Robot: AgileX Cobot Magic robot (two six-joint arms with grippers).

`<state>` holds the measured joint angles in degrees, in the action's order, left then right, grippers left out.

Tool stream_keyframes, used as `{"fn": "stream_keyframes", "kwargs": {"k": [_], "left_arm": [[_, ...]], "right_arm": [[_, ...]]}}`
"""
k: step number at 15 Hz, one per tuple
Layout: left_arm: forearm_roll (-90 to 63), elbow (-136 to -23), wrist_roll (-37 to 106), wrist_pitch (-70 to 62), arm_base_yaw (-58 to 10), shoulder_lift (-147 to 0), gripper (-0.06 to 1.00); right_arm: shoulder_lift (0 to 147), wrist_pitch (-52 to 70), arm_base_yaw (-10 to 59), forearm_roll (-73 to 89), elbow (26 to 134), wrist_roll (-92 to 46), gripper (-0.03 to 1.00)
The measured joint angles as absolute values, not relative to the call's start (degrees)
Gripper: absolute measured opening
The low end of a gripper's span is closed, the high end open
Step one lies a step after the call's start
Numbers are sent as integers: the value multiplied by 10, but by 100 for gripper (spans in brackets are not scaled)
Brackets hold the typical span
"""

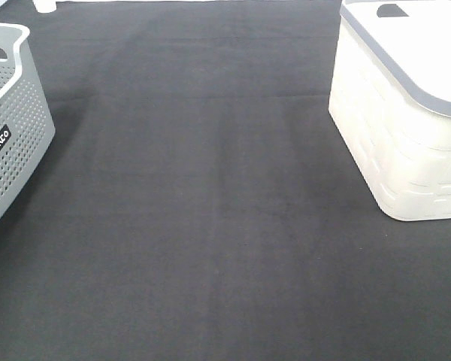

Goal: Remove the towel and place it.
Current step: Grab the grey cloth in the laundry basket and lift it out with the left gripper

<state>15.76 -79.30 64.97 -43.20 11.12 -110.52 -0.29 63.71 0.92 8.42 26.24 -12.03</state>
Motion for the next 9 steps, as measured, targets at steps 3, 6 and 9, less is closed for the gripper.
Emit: {"fn": "stream_keyframes", "kwargs": {"k": [3, 6, 9], "left_arm": [[162, -793, 599, -456, 111, -1105, 38], [178, -793, 567, -461, 111, -1105, 34], [212, -793, 565, -476, 111, -1108, 3]], "right_arm": [[-3, 637, 9, 85, 262, -120, 84], [-3, 637, 9, 85, 262, -120, 84], [-3, 637, 9, 85, 262, -120, 84]]}}
